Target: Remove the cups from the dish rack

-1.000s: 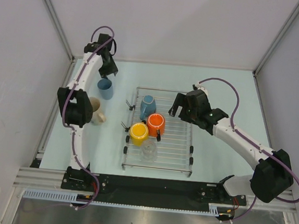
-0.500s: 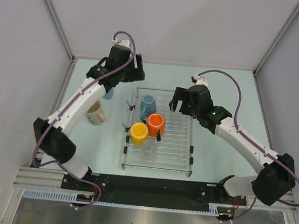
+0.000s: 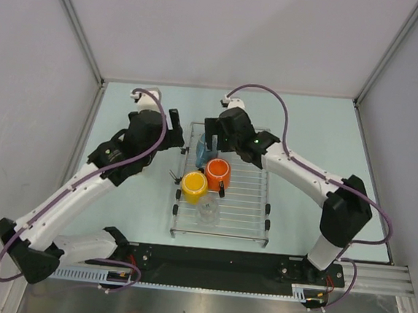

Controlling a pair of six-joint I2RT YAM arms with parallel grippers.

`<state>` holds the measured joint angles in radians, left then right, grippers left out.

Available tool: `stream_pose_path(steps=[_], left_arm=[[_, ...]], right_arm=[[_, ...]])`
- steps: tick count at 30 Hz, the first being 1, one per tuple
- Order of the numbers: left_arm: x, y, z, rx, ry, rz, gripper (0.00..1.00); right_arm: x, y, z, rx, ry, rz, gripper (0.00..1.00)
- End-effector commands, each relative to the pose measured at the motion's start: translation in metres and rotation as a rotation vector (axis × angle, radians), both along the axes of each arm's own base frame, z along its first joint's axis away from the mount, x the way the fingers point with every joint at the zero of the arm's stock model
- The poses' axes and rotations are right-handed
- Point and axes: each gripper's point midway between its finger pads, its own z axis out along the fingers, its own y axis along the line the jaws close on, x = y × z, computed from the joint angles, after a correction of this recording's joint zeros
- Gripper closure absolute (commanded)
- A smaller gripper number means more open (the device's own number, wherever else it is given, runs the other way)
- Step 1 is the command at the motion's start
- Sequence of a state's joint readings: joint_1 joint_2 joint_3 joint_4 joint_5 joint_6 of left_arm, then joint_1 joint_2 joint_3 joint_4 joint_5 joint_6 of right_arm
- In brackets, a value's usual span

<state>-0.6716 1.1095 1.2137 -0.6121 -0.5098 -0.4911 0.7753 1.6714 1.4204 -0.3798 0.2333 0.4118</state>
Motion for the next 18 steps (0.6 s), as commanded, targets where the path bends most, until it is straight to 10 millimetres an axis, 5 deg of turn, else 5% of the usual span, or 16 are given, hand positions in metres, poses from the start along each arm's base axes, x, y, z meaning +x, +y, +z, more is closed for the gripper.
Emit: stream_pose_path(steps=[1,8,18], left_arm=[[-0.014,0.026,0.001,-0.004,-0.036,0.093,0.15],[-0.025,0.032,-0.024,-0.008,-0.002,0.098,0.15],[-0.023,0.027,-0.03,0.0,0.013,0.078,0.15]], right_arm=[[0.013,0.015,-0.006,-0.069,-0.03,0.012,0.0],[0.022,0.034,-0.011,-0.092,-0.044,0.024,0.0],[0.037,0.055,-0.043,-0.159,0.009,0.047,0.0]])
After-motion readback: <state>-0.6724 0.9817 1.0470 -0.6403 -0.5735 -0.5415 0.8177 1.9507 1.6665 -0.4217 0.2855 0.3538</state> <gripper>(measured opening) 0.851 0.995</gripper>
